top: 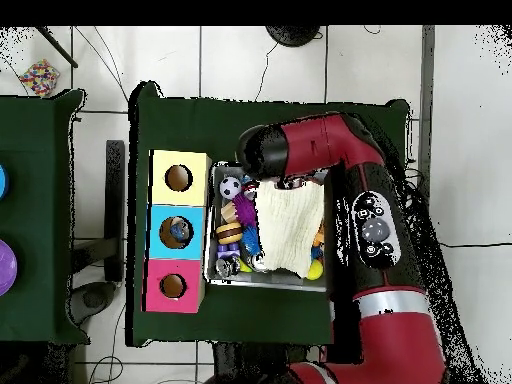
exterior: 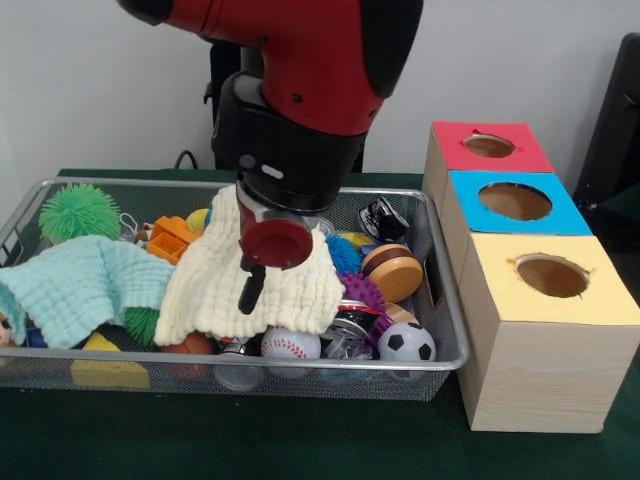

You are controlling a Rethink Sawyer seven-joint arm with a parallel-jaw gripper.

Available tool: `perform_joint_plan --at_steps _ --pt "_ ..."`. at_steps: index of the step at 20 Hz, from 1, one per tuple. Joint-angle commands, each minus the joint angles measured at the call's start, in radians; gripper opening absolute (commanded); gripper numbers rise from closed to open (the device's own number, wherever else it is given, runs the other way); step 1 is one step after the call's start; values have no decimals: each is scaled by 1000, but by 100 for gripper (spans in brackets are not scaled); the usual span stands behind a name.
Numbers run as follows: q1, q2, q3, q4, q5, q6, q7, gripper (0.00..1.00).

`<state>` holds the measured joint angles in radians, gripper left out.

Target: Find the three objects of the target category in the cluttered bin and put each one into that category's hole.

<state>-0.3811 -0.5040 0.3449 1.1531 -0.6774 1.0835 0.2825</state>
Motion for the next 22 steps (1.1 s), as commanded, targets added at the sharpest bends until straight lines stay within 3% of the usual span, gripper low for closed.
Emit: perform_joint_plan --at_steps 1,10,22 --pt "-20 73 -24 25 -44 132 -86 100" --pt "-24 102 -23 11 -31 186 -90 100" --pt "-16 151 -34 -12 -55 153 -62 100"
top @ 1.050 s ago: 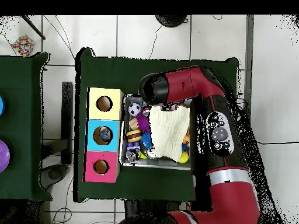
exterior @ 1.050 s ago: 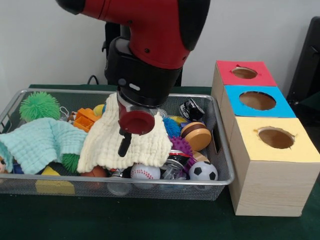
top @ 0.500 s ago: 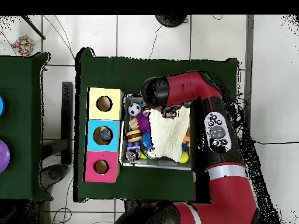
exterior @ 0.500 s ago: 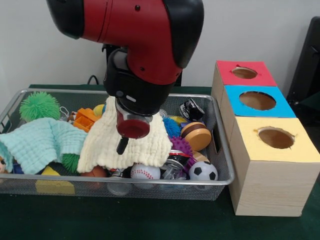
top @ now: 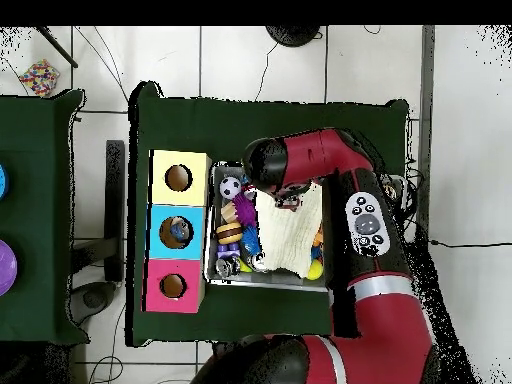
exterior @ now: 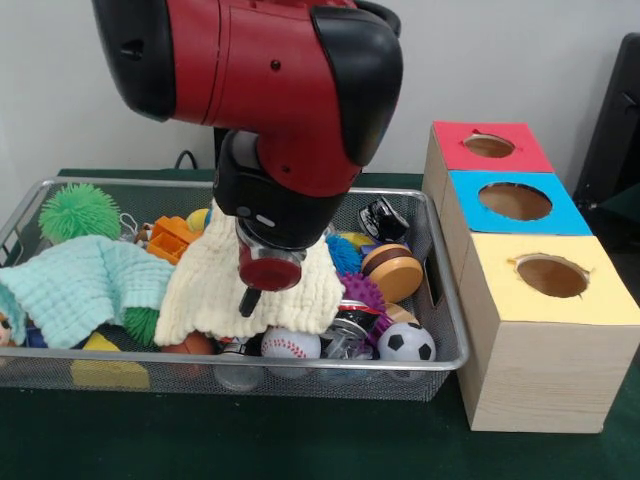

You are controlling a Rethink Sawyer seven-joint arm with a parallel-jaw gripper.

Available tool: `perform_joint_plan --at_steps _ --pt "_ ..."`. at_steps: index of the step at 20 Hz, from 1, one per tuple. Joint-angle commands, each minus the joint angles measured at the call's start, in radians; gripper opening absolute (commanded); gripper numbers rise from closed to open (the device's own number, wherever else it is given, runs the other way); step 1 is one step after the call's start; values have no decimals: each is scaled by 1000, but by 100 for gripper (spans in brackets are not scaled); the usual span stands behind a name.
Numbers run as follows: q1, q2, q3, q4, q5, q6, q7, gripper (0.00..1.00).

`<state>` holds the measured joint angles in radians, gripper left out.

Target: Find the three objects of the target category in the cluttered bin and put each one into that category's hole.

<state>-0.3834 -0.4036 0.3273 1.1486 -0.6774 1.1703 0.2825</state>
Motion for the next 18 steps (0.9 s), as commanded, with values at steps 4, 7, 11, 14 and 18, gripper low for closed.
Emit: perform_joint_plan --at_steps 4,7,11,14,18 --pt "-4 64 -28 -18 -66 71 -56 100" --pt "3 78 -43 -29 -80 67 -53 100" --pt "3 87 -47 -34 -70 70 -55 100" --pt "4 91 -48 -34 -63 68 -57 100" --pt "6 88 -41 -34 -47 89 -68 100"
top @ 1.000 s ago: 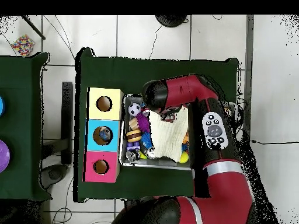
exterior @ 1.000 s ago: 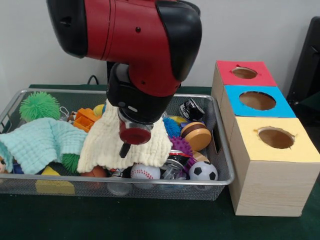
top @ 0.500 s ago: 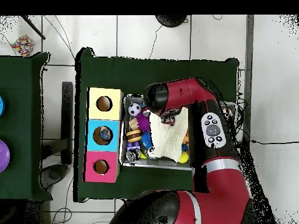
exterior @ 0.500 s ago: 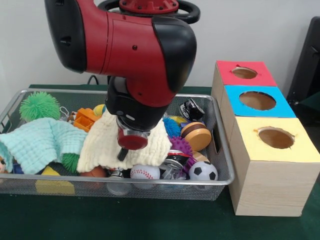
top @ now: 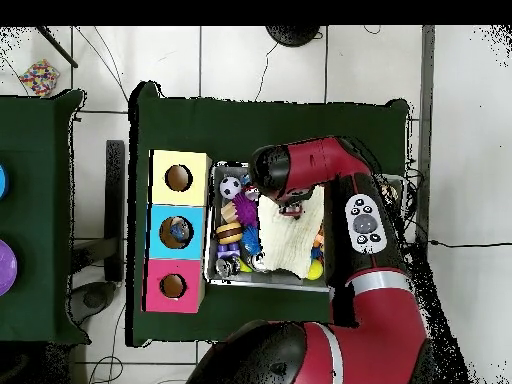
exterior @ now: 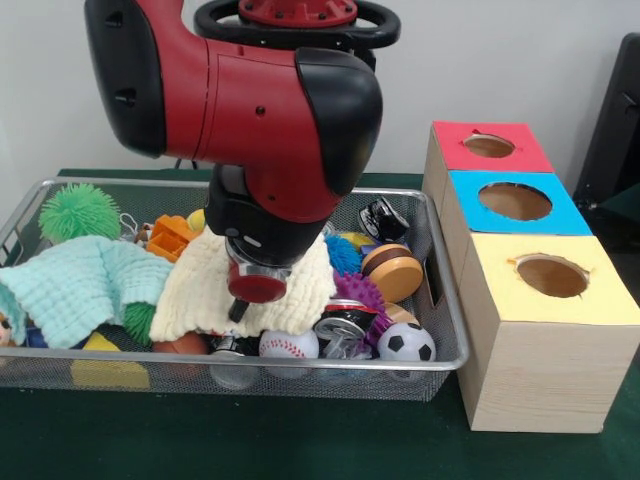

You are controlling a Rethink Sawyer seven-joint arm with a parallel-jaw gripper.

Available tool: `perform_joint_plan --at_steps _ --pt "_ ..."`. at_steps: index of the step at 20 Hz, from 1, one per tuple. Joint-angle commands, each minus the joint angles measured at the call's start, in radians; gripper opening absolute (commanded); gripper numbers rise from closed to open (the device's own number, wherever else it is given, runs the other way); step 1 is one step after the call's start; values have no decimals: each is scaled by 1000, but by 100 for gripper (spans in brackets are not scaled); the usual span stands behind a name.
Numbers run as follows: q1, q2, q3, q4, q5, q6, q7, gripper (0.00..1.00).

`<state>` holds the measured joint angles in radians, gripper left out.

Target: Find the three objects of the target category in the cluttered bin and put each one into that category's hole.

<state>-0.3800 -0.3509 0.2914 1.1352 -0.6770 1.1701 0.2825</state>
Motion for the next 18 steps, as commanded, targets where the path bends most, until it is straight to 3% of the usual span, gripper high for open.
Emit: perform_joint_plan --at_steps 1,4,5,16,18 --pt "2 35 -5 -21 -47 90 -69 100" --pt "7 45 0 -41 -38 108 -66 100" --pt "7 46 2 -43 -37 109 -67 0" --pt "9 46 5 -48 -33 117 -69 0" --pt "4 8 14 -24 -3 131 -58 0"
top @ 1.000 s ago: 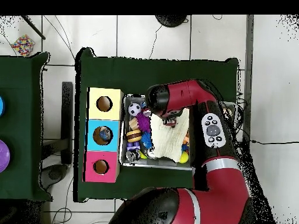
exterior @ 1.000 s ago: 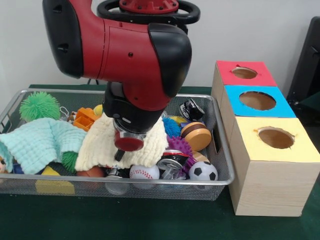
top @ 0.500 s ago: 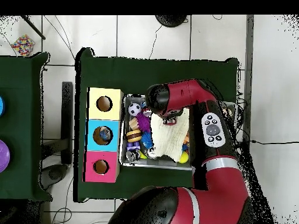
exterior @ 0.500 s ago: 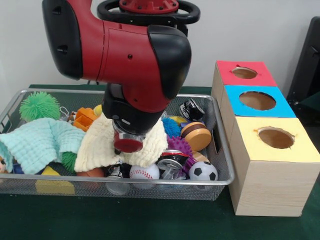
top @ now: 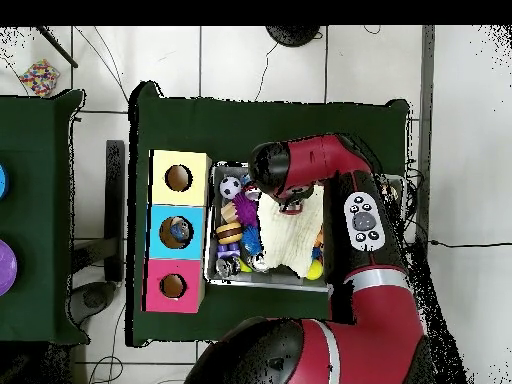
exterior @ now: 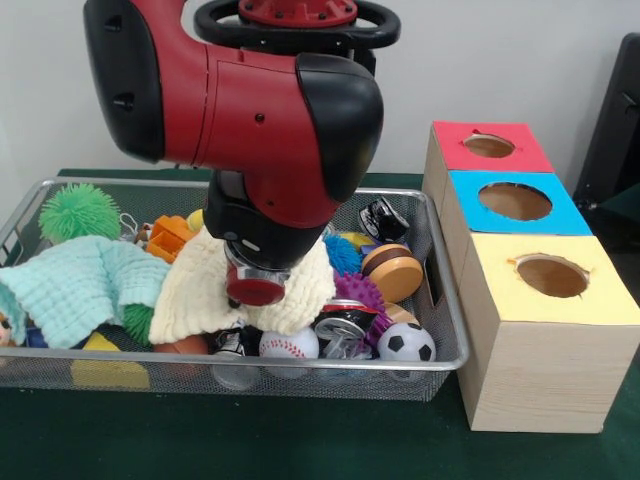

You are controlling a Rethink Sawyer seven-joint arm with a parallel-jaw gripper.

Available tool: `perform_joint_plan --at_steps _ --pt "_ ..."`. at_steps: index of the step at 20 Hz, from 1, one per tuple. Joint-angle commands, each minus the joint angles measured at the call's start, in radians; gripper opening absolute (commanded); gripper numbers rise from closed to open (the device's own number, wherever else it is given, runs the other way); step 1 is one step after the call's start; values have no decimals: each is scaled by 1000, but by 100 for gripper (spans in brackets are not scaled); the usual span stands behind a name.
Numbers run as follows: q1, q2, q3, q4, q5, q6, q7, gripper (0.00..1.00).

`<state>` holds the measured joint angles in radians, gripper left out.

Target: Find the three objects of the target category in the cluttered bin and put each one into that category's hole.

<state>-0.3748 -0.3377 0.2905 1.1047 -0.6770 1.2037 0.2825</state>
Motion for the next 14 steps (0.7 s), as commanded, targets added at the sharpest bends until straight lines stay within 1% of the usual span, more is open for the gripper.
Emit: perform_joint_plan --at_steps 1,4,7,10,14 --pt "-8 -44 26 28 20 113 -69 0" --pt "-28 -155 48 64 74 172 -110 0" --pt "-32 -227 51 73 99 229 -137 0" --pt "-29 -273 44 95 111 264 -136 0" --pt "-26 -297 44 126 113 253 -117 0"
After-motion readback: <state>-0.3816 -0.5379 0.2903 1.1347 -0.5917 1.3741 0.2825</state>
